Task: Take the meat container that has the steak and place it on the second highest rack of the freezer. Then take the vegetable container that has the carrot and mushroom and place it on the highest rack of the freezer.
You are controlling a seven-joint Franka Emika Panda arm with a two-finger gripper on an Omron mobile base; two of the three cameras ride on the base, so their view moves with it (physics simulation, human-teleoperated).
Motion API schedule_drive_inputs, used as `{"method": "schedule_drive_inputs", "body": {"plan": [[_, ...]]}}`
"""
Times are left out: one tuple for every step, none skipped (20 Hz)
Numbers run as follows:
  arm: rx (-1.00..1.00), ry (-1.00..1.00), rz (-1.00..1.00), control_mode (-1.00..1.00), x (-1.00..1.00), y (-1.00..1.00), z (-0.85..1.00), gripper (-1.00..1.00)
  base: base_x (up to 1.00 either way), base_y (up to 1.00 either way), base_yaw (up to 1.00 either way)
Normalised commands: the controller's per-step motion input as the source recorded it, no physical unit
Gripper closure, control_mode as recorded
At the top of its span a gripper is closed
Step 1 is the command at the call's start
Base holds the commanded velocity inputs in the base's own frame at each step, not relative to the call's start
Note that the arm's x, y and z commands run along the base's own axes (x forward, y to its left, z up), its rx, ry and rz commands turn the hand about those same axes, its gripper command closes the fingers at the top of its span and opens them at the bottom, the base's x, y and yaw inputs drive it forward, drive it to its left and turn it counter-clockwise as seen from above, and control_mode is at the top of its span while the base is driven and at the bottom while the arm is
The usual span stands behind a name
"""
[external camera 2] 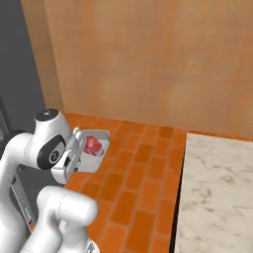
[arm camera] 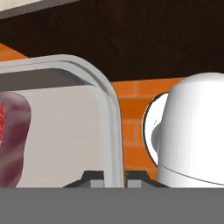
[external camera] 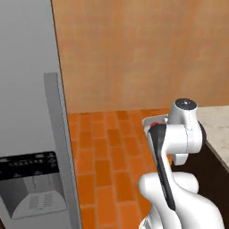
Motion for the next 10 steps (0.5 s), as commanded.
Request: {"method": "schedule_drive_inputs", "body": {"plan": [[0.00, 0.00, 0.00, 1.00, 0.00, 0.00, 0.00, 1.00, 1.00, -0.61, 0.53], [0.00, 0.00, 0.00, 1.00, 0.00, 0.00, 0.00, 1.00, 1.00, -0.69, 0.53], [0.00, 0.00, 0.00, 1.00, 0.00, 0.00, 0.00, 1.00, 1.00, -0.65, 0.51], [0.00, 0.00, 0.00, 1.00, 0.00, 0.00, 0.00, 1.00, 1.00, -0.65, 0.50], [0.00, 0.00, 0.00, 1.00, 0.00, 0.00, 0.00, 1.00, 1.00, -0.67, 0.51], [0.00, 0.00, 0.00, 1.00, 0.00, 0.00, 0.00, 1.00, 1.00, -0.57, 0.51], [0.00, 0.00, 0.00, 1.00, 0.00, 0.00, 0.00, 1.00, 1.00, -0.54, 0.51], [0.00, 0.00, 0.00, 1.00, 0.00, 0.00, 0.00, 1.00, 1.00, -0.43, 0.50], [0.00, 0.00, 0.00, 1.00, 0.00, 0.00, 0.00, 1.00, 1.00, -0.47, 0.50], [0.00, 0.00, 0.00, 1.00, 0.00, 0.00, 0.00, 1.00, 1.00, -0.56, 0.50]]}}
